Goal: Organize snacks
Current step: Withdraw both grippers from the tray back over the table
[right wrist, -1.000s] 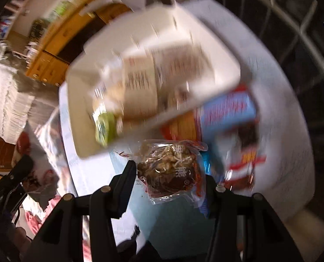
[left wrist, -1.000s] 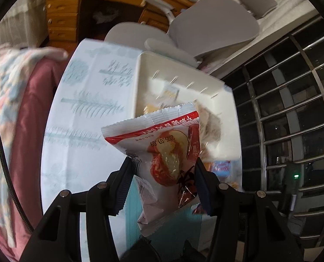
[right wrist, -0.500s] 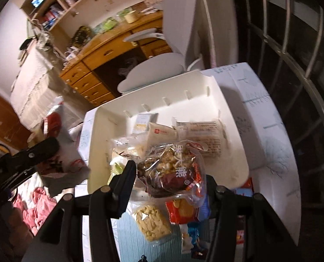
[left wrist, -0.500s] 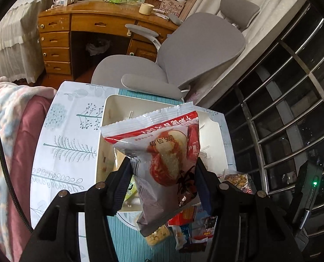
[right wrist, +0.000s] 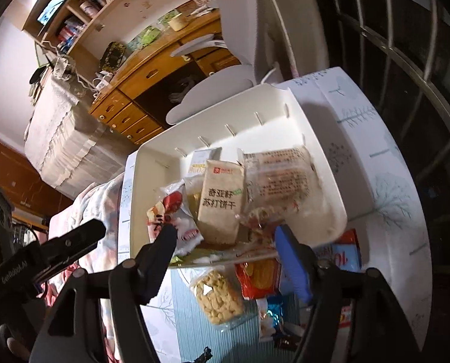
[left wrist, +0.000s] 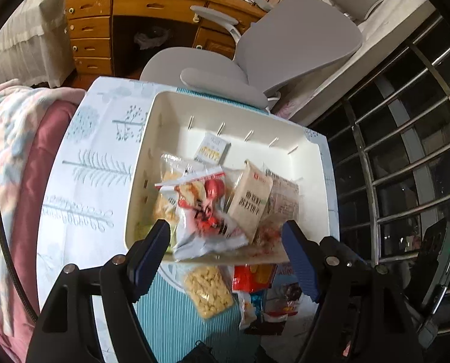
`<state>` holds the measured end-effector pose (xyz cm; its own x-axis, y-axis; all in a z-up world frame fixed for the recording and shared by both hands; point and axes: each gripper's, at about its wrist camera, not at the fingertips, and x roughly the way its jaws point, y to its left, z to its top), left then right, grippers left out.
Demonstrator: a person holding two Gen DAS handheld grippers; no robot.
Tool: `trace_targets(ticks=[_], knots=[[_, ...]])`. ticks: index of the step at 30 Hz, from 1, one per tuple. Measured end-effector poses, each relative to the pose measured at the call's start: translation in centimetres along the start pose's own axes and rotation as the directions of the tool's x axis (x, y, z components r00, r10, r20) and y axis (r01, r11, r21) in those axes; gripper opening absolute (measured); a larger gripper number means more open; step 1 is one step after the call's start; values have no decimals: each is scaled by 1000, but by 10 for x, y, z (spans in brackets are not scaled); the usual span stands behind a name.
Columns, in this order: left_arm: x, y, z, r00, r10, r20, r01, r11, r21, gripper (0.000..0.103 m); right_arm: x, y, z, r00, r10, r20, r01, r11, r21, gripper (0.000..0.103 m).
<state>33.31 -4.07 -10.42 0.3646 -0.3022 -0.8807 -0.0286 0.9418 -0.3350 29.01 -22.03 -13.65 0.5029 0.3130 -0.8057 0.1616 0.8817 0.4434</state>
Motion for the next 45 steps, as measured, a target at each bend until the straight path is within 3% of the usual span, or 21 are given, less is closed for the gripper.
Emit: trace_targets(ticks=[8,24,29,35,40,45], knots=[[-24,21,-37,998,-59,-16,59,998,-16,75,-18,4,-45,998,-57,11,57,998,17,72],[-84,55,-125,999,-19,-30,21,996,83,82,-55,6,-162,987,-160,14,158,982,104,74],[-90,59,-138,999,-10,-37,13,994,105,82,-62,4,-187,968,-248,29,244,966,90,74],[-95,52,-144,999,1,-46,5,991,131,83,-68,-6,-197,952,-298,63,296,954,42,74],[-94,41,-139,999,19,-38,-13,990,142,86,-68,-24,-188,955,-284,82,285,959,5,74],[-85,20,-133,998,66,-5,-63,971,233,86,-65,-45,-168,940,-329,90,336,940,-68,74]])
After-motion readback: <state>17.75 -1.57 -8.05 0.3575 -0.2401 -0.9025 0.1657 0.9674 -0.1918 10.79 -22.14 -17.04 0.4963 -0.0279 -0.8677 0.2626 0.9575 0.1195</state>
